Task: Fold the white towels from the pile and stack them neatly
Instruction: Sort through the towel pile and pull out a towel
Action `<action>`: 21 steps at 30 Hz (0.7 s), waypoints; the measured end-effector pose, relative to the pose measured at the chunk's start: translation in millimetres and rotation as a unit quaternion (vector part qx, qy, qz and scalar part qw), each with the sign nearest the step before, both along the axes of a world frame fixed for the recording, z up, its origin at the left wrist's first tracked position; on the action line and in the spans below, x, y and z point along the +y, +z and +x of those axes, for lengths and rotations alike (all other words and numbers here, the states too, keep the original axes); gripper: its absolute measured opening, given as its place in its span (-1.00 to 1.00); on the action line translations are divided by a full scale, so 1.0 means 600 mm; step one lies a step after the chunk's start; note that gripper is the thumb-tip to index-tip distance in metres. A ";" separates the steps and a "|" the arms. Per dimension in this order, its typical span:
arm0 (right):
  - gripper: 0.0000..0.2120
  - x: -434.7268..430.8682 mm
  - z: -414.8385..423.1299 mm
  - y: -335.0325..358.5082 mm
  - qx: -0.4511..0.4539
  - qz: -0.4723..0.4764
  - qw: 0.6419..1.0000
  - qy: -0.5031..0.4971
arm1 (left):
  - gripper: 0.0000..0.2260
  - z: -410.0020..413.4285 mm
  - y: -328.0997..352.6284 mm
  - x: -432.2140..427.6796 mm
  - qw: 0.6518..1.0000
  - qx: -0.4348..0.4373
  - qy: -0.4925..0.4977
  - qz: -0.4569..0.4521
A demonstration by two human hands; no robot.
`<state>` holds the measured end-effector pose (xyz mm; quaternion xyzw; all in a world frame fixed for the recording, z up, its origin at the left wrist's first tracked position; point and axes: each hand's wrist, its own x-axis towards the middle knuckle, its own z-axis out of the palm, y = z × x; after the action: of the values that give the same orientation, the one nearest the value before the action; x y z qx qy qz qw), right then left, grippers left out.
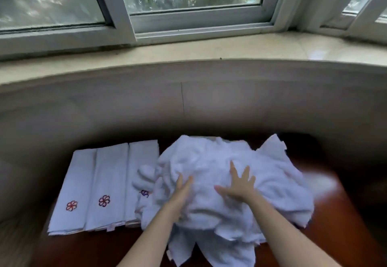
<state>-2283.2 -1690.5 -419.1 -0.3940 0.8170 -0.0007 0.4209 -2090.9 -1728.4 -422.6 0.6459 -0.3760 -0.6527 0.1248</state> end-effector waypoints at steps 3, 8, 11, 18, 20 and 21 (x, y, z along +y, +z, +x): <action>0.05 0.031 0.002 -0.028 0.000 -0.059 0.998 -0.039 | -0.30 -0.012 -0.018 0.020 0.992 -0.036 -0.107 -0.050; 0.03 0.009 -0.015 -0.019 -0.001 -0.052 0.998 -0.036 | -0.27 -0.011 0.000 0.013 0.995 0.001 -0.094 0.036; 0.00 0.006 -0.032 -0.021 0.022 -0.025 0.997 -0.076 | -0.27 -0.036 0.012 0.022 0.992 0.036 -0.100 0.068; -0.05 -0.015 -0.063 0.004 0.074 0.037 0.991 -0.106 | -0.42 -0.056 0.005 0.016 0.985 0.085 -0.104 0.104; -0.12 -0.031 -0.021 0.012 0.109 0.003 0.990 -0.095 | -0.53 -0.018 0.000 0.001 0.988 0.084 -0.090 0.097; -0.15 -0.038 0.008 0.016 0.135 -0.029 0.988 -0.070 | -0.60 0.007 -0.005 -0.006 0.989 0.084 -0.071 0.097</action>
<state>-2278.4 -1713.6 -409.4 -0.3448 0.8916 -0.0007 0.2935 -2087.0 -1732.2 -425.7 0.5697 -0.3440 -0.7450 0.0460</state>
